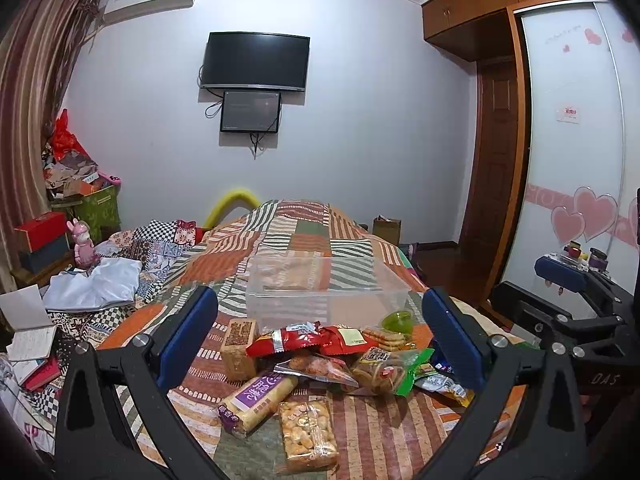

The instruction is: Organize snacks

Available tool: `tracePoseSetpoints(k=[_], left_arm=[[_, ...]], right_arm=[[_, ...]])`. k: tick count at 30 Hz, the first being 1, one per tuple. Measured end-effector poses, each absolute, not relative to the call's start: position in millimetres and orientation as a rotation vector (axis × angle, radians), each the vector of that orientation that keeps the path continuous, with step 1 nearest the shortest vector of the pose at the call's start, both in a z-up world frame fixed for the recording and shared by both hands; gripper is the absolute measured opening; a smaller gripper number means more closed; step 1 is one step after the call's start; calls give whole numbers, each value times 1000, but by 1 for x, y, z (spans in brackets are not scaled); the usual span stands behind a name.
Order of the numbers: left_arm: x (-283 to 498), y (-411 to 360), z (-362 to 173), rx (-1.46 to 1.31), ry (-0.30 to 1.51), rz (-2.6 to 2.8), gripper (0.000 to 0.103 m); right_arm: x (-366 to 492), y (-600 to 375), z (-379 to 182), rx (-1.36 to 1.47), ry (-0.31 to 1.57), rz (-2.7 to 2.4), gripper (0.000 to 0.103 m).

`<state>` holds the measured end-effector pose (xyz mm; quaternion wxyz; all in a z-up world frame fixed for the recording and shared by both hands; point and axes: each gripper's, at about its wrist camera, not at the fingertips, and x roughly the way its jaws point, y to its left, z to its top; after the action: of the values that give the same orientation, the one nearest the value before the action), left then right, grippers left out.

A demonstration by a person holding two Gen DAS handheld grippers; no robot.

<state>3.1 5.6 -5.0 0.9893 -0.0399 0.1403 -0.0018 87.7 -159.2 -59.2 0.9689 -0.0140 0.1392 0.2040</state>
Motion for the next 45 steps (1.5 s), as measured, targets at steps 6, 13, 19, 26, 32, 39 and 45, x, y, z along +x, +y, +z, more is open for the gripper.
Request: tracePoseSetpoints(k=[6,13,19,26,32,39,45], left_arm=[[3,6,-6,-79,283,-2,103],[3,5,-8,-80,284,-3,103],[2,5,-9,-79,289,-7,103],[2,4,-8,-77,292,-8,103],[2,4,-8,-78,293,-8,103],[3,3,-8,-78,298,-9,103],[8,6,-12,-76,320,-9,103]], right_arm=[[87,-159,-59,-28,281,412,103],[87,-158,-59,-27,282,413,103],[87,-156,-59,-29,282,414,103],[87,-155,-59,-28,283,415,103],[86,-155,-59,-28,283,415,103],[85,-152,-60,-26,287,414,103],[92,-155,-66,-25,302,419,103]])
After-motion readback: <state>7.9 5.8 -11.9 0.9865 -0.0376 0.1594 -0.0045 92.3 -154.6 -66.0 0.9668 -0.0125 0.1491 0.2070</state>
